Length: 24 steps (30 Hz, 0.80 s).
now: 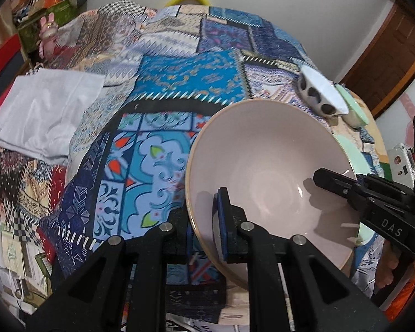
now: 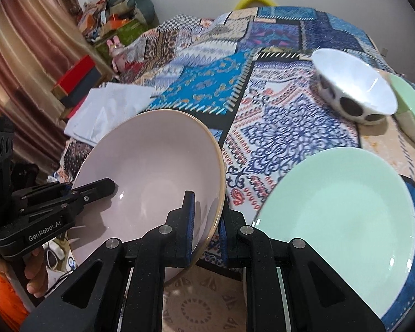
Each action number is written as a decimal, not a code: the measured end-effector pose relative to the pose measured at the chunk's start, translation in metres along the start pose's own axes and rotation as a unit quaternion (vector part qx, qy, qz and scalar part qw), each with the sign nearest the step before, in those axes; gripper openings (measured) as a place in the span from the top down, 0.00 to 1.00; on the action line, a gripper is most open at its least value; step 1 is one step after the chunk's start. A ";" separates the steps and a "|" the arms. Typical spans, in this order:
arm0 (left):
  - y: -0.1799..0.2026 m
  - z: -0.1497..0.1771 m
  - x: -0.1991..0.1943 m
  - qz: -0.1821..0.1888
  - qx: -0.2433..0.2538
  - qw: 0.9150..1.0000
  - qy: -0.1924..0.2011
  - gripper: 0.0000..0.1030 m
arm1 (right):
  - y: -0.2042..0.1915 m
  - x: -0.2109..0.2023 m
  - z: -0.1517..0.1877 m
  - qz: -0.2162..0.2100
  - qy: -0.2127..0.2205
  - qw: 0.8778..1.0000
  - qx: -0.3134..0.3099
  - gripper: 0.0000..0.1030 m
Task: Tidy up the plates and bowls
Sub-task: 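Lift the pale pink bowl with both grippers and carry it across the quilt, then lower the pale pink bowl onto the quilt and open both grippers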
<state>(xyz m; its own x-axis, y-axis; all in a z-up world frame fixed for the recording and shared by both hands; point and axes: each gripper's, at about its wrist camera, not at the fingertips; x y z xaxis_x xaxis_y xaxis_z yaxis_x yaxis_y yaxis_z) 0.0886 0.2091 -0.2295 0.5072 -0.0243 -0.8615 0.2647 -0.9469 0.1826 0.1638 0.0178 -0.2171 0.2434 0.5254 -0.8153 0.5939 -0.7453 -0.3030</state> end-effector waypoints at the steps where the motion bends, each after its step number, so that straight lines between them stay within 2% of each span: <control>1: -0.003 0.001 0.004 -0.001 -0.002 1.000 -0.004 0.86 | -0.001 0.004 0.000 0.000 -0.004 1.000 0.000 0.87; 7: -0.014 0.006 0.018 -0.003 -0.014 1.000 -0.020 0.86 | 0.000 0.016 0.003 0.000 -0.018 1.000 -0.005 0.87; 14: -0.008 0.008 0.018 -0.020 0.008 1.000 -0.007 0.86 | 0.003 0.016 0.006 -0.004 -0.028 1.000 -0.008 0.86; 21: -0.003 0.010 0.013 -0.038 0.010 0.999 -0.004 0.85 | 0.005 -0.001 0.003 0.002 -0.010 1.000 -0.017 0.82; 24: -0.003 0.010 0.004 -0.044 0.008 0.999 0.006 0.78 | 0.008 -0.015 0.002 0.006 0.007 1.000 -0.017 0.77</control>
<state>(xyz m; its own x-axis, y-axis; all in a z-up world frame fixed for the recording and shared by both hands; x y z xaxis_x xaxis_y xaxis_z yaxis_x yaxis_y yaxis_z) 0.0818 0.2087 -0.2381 0.4922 0.0626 -0.8682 0.2948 -0.9505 0.0986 0.1635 0.0029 -0.2080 0.2603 0.5228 -0.8117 0.6170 -0.7367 -0.2766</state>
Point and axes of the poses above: each gripper's, at about its wrist camera, not at the fingertips, and x roughly the way its jaws point, y to its right, z to its underside, and after that the axes turned 3 degrees about -z, right-handed
